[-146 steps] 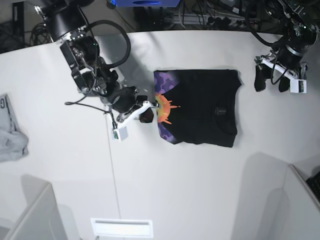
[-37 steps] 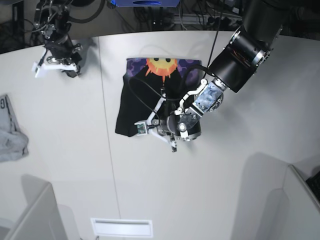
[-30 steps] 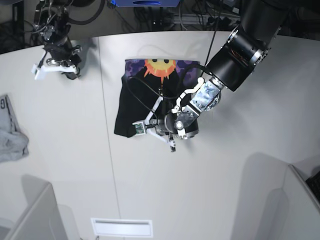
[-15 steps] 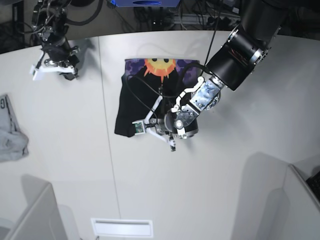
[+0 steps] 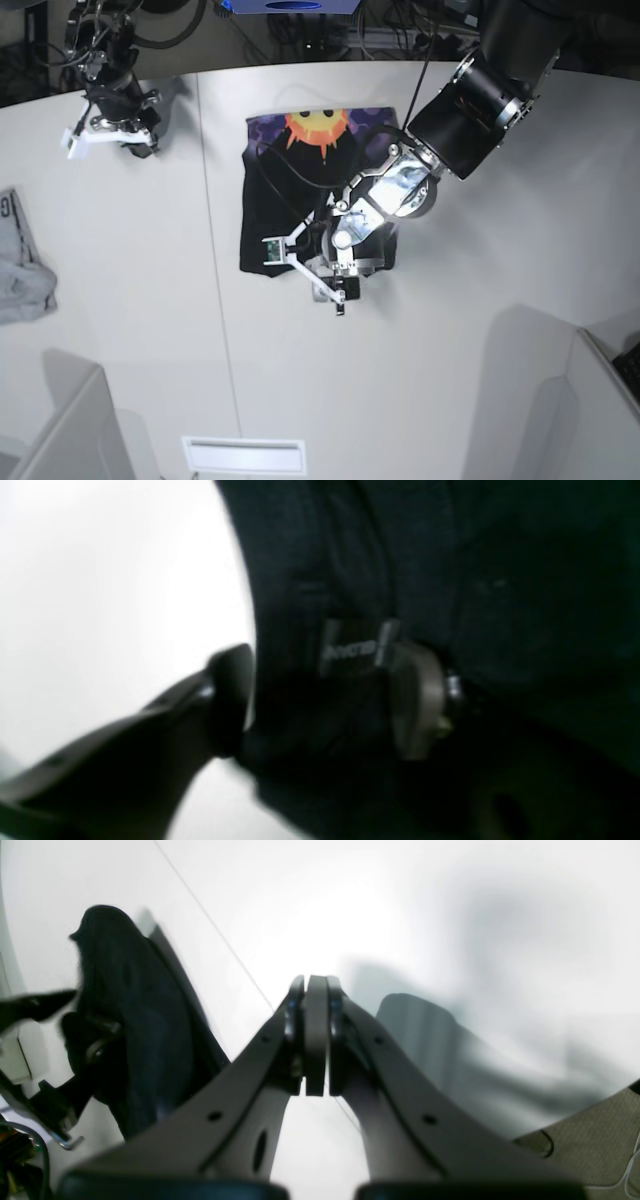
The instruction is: Fold the T-shirt properly
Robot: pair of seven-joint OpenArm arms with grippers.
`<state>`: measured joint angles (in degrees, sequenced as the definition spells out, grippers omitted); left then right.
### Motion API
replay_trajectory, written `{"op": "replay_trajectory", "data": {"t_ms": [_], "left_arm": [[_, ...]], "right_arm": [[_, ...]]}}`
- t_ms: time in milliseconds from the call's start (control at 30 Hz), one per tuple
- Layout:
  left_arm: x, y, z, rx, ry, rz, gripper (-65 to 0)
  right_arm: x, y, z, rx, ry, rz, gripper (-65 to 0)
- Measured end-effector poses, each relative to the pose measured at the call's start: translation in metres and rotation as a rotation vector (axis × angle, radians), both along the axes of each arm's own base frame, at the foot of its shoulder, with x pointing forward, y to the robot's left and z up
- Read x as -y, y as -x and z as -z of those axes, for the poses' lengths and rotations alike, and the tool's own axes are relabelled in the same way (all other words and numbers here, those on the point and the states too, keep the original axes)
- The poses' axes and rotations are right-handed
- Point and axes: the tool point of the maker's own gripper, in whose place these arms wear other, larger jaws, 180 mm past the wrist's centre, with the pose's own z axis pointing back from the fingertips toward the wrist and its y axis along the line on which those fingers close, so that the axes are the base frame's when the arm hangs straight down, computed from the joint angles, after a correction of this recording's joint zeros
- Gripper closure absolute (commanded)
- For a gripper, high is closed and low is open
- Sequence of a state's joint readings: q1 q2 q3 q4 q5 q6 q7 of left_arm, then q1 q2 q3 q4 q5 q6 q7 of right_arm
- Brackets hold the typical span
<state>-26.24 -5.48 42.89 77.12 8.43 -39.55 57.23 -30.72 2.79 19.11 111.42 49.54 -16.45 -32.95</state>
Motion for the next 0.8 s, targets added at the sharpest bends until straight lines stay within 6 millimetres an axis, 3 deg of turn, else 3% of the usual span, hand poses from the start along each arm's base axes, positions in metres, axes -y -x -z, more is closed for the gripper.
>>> {"op": "replay_trajectory", "data": {"t_ms": [100,233,367,400,467,533,600,667,800], "left_arm": [[0.009,-0.01,-0.022,0.065,0.019,0.029,-52.3],[0.023,-0.025,-0.063,0.17,0.067,0.06,-52.0],[0.032,-0.025,-0.117,0.288,0.211,0.047,-51.5],[0.029,-0.022,-0.129,0.315,0.26,0.021,-50.0],[0.015,-0.013,-0.144,0.347,0.345,-0.047,-39.3],[-0.013,-0.006,-0.142,0.351,0.363,-0.136,-22.7],[-0.045,0.003,-0.137,0.362,0.348,-0.202,0.0],[-0.057,0.007,-0.133,0.366,0.399,-0.22,0.0],[-0.086,0.033,-0.103,0.315,0.453,-0.271,0.0]], "right_arm": [[0.0,0.0,0.0,0.0,0.0,0.0,0.0],[0.001,-0.001,-0.001,-0.001,0.008,-0.011,0.0],[0.012,-0.002,-0.005,0.004,0.051,-0.029,0.0],[0.013,0.0,-0.006,0.004,0.055,-0.034,0.0],[0.012,0.002,-0.008,0.012,0.076,-0.088,0.0],[0.013,-0.001,-0.014,0.038,0.105,-0.15,0.0],[0.022,-0.002,-0.018,0.045,0.208,-0.205,0.0],[0.028,-0.003,-0.022,0.044,0.329,-0.272,0.0],[0.021,0.001,-0.018,0.028,0.479,-0.449,0.0]]}}
